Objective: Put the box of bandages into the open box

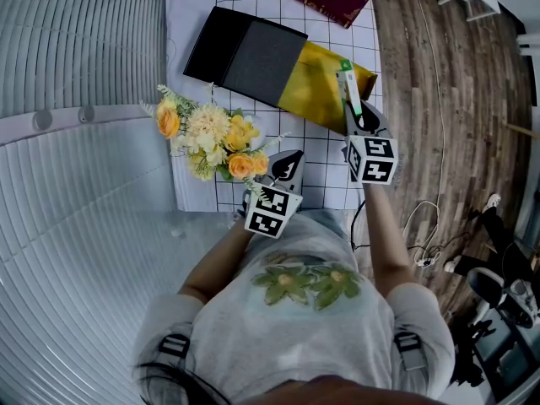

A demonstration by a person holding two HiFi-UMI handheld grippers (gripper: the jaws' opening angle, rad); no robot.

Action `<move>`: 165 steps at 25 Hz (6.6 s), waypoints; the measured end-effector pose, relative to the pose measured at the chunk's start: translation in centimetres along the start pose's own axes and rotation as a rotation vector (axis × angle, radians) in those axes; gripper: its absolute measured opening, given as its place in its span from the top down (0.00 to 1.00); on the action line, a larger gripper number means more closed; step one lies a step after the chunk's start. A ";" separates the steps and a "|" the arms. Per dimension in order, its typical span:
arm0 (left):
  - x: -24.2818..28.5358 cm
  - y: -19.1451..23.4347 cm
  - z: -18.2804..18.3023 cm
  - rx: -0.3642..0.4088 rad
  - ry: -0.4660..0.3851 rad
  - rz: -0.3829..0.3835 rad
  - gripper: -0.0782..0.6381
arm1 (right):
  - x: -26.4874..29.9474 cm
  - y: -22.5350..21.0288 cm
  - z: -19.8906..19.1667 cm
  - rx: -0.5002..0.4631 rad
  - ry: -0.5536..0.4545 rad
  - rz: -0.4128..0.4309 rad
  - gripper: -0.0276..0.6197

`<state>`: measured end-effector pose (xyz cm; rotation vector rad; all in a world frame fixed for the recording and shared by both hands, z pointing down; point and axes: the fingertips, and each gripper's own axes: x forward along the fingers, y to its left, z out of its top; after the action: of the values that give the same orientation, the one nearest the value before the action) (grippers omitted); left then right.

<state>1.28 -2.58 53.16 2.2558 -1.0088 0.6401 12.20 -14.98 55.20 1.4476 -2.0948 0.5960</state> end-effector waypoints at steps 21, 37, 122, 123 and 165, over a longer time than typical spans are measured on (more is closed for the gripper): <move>0.1 0.2 -0.1 -0.005 0.004 0.006 0.88 | 1.3 -0.3 -1.1 -0.008 0.042 0.001 0.82; 0.2 0.3 -0.2 -0.007 0.008 0.006 0.88 | 2.0 -0.6 -2.2 -0.011 0.075 -0.006 0.82; -1.0 -0.5 0.8 0.022 -0.034 0.008 0.88 | 0.8 -0.5 -1.2 -0.039 0.058 -0.016 0.82; -1.0 -0.5 0.8 0.024 -0.035 0.008 0.88 | 0.7 -0.5 -1.1 -0.038 0.054 -0.019 0.82; -3.4 -2.2 1.8 0.084 -0.108 0.025 0.88 | -6.6 0.2 0.7 -0.054 -0.089 -0.044 0.95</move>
<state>1.24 -0.88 49.11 2.3766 -1.0813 0.5872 13.85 -10.61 50.46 1.5114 -2.1238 0.4620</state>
